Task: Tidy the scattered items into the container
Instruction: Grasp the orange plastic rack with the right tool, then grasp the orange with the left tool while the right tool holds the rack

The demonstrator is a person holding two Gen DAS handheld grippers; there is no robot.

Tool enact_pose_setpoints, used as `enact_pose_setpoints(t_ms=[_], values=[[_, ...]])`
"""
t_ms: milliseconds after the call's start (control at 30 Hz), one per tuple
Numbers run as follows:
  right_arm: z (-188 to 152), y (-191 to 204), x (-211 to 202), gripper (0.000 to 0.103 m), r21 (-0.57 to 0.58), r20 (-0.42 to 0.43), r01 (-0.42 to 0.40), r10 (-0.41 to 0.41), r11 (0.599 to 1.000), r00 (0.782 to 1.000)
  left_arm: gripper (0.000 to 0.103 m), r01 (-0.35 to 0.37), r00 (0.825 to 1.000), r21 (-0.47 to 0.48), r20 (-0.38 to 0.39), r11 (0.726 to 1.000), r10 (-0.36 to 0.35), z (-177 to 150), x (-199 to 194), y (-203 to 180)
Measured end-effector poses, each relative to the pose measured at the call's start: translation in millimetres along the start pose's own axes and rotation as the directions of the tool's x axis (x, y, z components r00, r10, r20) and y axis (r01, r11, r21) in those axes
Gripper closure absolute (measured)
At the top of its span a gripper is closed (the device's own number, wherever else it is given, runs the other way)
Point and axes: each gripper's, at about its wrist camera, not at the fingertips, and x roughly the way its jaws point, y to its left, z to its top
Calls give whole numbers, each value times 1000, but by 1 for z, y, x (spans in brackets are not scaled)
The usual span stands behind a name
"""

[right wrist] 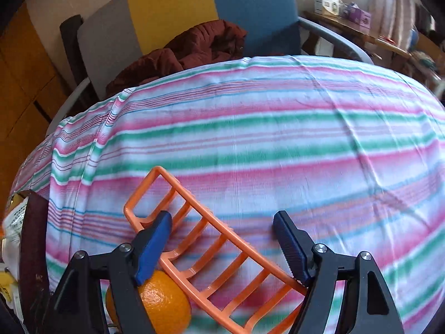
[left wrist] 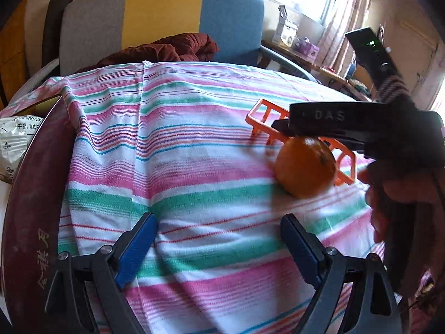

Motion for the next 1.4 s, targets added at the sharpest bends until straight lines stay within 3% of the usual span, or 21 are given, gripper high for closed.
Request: enact_pose_setpoints(t_ms=[133,467,933,1067,1167,1400], values=[[-24,2,-17,26,23,-12,13,-13,1000,1000,17,-6,1000,37,-25,999,7,-12,-16,-7],[-73,1,-51,26,99,-33,-28,31,995,999,17,-17,998,-8,-61,1000,17,-35,-52,-13],[-99,-17,-75,26,176,-29,-112,119,978,992,17,-81,993,1,-81,997,81,-43,-72,-16],[-105,-27,-84,26,248,-15,-115,122,962,992,19,-78,994,0,-80,997,78,-45,-77,-15],[-111,-33,-88,26,264,-7,-86,92,961,996,19,-77,994,2,-79,997,77,-44,-80,-16],[-128,-36,-109,26,166,51,76,-86,983,995,19,-90,993,18,-71,996,91,-42,-83,-18]])
